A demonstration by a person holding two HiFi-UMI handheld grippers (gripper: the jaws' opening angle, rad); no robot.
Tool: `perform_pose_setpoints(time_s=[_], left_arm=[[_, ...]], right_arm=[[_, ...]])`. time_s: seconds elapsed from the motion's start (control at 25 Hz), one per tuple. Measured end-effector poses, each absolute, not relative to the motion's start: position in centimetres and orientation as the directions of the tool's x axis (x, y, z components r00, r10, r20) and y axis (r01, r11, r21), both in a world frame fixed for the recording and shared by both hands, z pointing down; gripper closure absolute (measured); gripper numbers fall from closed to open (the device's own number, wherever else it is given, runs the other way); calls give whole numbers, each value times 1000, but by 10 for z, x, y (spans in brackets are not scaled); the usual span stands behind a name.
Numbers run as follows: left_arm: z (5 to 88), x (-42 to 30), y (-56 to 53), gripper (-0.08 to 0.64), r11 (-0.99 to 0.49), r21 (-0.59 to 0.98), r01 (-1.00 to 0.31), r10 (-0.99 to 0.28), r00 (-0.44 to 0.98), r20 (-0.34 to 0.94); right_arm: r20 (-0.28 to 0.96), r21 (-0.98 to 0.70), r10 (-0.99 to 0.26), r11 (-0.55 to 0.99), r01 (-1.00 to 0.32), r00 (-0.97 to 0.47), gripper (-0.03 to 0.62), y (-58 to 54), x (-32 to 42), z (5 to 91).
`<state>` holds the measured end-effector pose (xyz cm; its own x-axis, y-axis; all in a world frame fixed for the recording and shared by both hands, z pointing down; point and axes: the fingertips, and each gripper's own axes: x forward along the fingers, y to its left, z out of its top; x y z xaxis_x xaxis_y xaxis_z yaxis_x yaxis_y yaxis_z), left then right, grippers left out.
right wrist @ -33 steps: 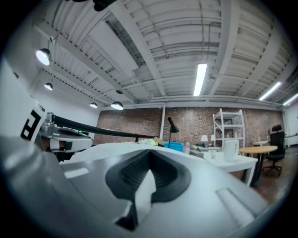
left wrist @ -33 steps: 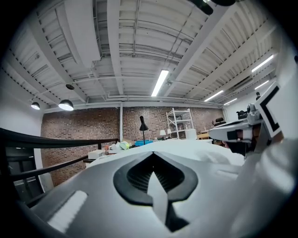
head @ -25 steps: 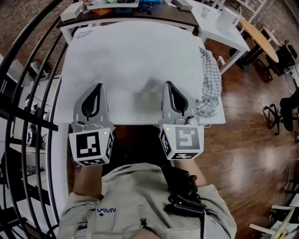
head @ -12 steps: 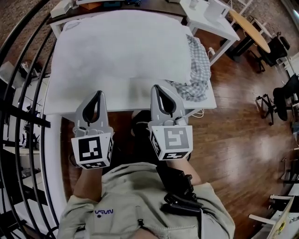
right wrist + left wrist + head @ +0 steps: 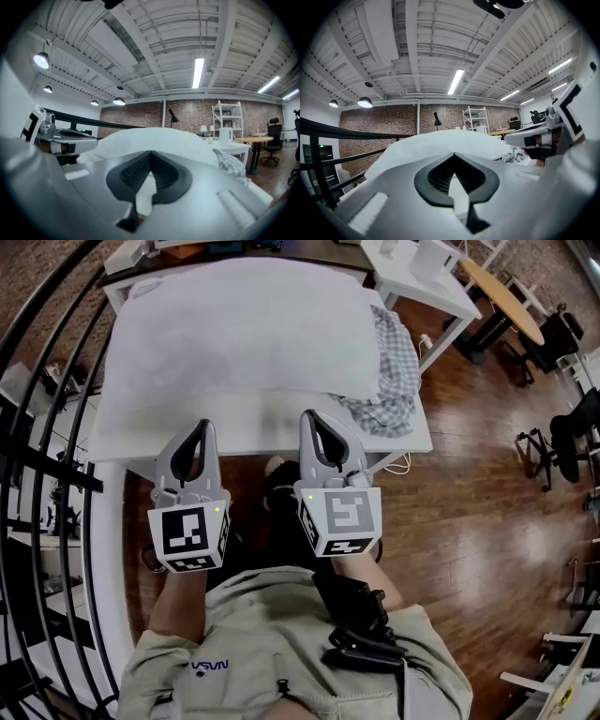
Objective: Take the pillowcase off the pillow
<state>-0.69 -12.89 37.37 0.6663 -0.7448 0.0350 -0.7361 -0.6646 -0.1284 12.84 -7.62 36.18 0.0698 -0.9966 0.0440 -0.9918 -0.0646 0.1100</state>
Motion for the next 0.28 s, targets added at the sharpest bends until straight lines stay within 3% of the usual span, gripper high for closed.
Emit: perform_pose_setpoints(time_s=[0.28], left_arm=[[374,-5,-125,555,-669,-131,-732,-741,670,37]], right_arm=[[53,104,-996,-60,-993,66,591,-74,130,367]])
